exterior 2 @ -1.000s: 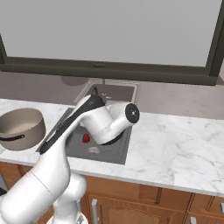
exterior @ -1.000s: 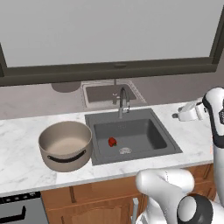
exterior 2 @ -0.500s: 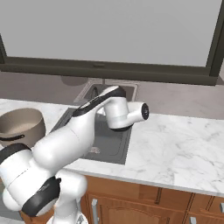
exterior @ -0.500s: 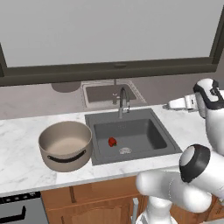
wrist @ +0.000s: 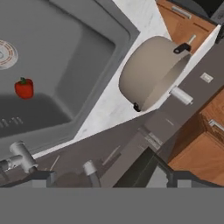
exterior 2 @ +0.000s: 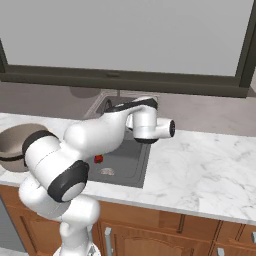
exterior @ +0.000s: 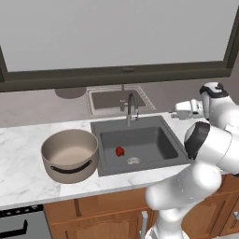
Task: Dump the bell pepper from the pot into the sink. Then turn on the water and wash the bell pepper. Then turn off the water and put the bell pepper back in the pot.
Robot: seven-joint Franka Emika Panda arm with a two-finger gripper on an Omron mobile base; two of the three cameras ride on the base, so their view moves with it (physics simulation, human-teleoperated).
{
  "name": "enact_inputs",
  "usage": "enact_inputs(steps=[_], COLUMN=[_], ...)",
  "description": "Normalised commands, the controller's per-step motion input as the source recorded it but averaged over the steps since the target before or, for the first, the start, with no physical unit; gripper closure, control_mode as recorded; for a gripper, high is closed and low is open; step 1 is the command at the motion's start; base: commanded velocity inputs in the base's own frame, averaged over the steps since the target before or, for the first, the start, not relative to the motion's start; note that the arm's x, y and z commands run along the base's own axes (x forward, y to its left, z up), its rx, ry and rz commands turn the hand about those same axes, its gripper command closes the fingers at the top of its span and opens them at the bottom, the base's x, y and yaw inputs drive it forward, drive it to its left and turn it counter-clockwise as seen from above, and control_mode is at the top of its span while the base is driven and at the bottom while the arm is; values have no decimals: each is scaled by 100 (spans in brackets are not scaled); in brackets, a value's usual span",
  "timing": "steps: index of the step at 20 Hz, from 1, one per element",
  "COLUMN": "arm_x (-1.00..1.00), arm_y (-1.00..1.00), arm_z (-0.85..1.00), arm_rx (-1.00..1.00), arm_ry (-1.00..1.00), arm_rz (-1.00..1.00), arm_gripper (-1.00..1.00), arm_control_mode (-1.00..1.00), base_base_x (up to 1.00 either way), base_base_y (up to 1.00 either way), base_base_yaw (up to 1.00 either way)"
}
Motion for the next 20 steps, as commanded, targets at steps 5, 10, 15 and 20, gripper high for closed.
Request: enact_inputs(steps=[5, 10, 15, 20], arm_x=[3, 5, 19, 36], arm_y=[5, 23, 28, 12], arm_z=[-27, -26, -16, -5], arm_rx=[0, -3, -4, -2], arm_ry=[0, -7, -5, 0], arm_rz=[-7, -8, -7, -7], arm_gripper=[-100, -100, -100, -100], arm_control_mode=[-100, -100, -100, -100], base_base_x=[0, 0, 0, 0], base_base_y=[0, 0, 0, 0], base_base_yaw=[0, 0, 0, 0])
